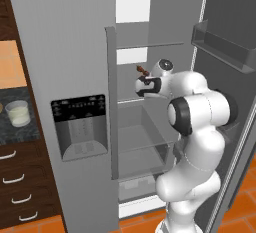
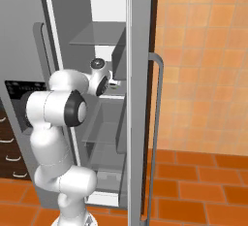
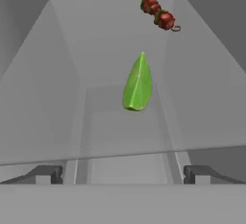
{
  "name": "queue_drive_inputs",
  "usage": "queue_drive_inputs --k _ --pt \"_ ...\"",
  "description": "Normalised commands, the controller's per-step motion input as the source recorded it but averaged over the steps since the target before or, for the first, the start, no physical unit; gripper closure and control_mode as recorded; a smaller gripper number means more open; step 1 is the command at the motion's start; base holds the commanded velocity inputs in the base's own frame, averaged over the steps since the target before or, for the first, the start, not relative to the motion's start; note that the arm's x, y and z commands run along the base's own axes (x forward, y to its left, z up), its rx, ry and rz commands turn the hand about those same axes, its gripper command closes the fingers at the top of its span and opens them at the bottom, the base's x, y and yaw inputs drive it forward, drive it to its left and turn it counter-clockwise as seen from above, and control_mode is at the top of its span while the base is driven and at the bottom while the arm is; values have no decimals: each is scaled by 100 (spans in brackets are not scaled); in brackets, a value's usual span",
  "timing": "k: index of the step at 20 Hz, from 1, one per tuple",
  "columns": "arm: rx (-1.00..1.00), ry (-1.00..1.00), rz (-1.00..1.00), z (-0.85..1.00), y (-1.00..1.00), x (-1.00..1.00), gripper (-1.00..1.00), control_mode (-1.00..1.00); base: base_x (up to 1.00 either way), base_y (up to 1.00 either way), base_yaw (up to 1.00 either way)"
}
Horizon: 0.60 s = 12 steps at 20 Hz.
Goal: Grab a lemon wedge from the fridge and one ice cube from the ice bowl, and put them in the glass of lemonade.
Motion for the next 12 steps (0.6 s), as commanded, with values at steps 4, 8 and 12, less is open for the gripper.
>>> queue_drive_inputs --k 4,8,12 --pt "0 0 0 -13 -8 41 -100 -100 0 0 0" --pt "0 0 0 -10 -2 46 -100 -100 0 0 0" --pt "0 0 -1 -12 -1 53 -100 -100 0 0 0"
